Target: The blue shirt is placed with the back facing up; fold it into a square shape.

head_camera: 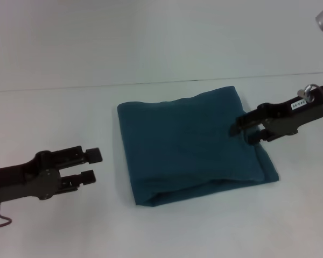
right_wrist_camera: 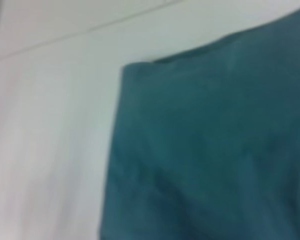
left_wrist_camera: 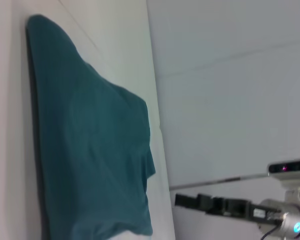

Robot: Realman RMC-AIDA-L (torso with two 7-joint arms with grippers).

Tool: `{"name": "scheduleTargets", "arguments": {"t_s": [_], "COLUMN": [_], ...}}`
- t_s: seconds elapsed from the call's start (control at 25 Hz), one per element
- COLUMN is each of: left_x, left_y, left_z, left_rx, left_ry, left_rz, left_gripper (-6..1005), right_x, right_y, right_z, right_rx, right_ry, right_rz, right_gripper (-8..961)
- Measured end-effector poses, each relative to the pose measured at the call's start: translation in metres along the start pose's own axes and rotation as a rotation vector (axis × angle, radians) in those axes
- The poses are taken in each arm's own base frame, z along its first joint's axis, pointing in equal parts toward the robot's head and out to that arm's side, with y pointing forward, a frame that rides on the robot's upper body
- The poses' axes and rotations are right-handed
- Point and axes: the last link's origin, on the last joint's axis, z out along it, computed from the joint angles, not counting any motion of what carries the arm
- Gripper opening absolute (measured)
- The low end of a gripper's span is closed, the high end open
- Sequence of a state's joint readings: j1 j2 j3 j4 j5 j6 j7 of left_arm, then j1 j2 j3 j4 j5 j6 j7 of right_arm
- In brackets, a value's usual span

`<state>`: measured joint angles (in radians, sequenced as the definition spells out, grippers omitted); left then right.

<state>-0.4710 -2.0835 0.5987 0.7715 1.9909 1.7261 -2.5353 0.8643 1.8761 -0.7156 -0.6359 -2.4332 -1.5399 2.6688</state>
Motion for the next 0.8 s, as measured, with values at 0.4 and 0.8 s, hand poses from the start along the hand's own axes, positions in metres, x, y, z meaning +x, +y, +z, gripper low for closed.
{"name": "scheduleTargets", "arguments": {"t_s": [0.4,0.8], "left_x": [0.008,0.022], "left_y": [0.014,0.01], "left_z": [0.052,0.091], "left_rx": [0.029,0.096], "left_ry": [-0.128,-0.1], "left_rz": [0.037,0.024], "left_gripper": [765,766], "right_x": [-0.012,-0.01], "right_y": [-0.004,-0.024], "right_z": [-0.034,-0.058], "right_rx": [0.004,0.06], "right_ry": [-0.047,-0.081], "right_rz": [0.004,0.043], "right_gripper": [744,744]}}
